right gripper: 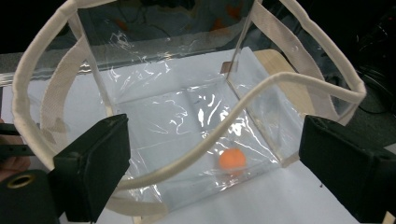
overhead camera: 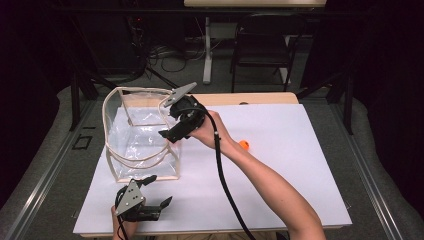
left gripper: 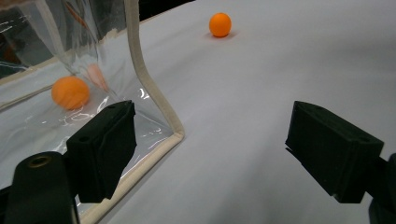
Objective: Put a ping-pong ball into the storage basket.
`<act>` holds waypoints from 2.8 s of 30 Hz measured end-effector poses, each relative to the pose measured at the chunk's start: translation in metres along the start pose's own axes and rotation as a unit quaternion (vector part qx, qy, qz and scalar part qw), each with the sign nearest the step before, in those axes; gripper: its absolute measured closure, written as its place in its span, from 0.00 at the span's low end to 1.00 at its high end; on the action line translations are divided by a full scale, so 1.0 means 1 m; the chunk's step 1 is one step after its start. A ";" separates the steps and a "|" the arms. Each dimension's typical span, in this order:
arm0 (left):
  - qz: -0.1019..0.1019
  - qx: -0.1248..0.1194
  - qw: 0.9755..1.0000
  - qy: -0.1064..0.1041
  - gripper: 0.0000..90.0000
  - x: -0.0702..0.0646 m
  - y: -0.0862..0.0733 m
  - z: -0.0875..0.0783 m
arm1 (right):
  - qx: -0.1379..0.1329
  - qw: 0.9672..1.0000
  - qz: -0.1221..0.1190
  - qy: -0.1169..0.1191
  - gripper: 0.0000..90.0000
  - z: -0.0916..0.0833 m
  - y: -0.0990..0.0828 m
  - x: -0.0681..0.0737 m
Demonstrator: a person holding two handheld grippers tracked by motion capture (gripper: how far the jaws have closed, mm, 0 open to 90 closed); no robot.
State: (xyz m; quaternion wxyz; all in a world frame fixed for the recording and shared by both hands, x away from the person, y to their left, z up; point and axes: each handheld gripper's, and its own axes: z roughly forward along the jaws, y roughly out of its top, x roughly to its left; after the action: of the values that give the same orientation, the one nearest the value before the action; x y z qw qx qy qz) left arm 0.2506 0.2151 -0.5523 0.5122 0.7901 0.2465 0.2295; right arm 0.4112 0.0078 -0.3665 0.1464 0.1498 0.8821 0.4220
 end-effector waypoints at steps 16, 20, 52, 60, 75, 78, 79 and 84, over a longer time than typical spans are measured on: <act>0.002 -0.004 1.000 0.001 0.17 -0.001 0.001 0.000 | 0.000 1.000 0.023 -0.014 0.09 -0.016 -0.026 -0.015; 0.002 0.000 1.000 0.000 0.17 -0.001 0.001 0.001 | 0.003 1.000 0.024 -0.017 0.08 -0.018 -0.034 -0.017; 0.004 0.003 1.000 -0.004 0.17 -0.003 0.001 0.004 | 0.038 0.998 0.039 -0.029 0.05 -0.020 -0.134 -0.006; 0.004 0.002 1.000 -0.002 0.17 -0.003 0.001 0.003 | 0.043 0.997 0.057 -0.027 0.03 -0.021 -0.163 0.000; 0.007 0.003 1.000 -0.008 0.17 -0.005 0.001 0.003 | 0.060 0.995 0.071 -0.022 0.00 -0.022 -0.197 0.001; 0.008 0.000 1.000 -0.009 0.18 -0.005 0.001 0.003 | 0.050 0.995 0.083 -0.015 0.00 -0.029 -0.204 -0.001; 0.008 -0.001 1.000 -0.009 0.17 -0.004 0.001 0.003 | 0.050 0.995 0.083 -0.017 0.00 -0.030 -0.205 -0.001; 0.003 0.000 1.000 -0.009 0.17 -0.003 -0.001 0.004 | 0.059 0.995 0.084 -0.018 0.00 -0.031 -0.213 0.000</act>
State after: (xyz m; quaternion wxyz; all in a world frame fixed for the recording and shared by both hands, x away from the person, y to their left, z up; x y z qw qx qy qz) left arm 0.2506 0.2112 -0.5545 0.5136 0.7929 0.2392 0.2243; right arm 0.3695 -0.1419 -0.5156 0.1173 0.2389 0.8870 0.3774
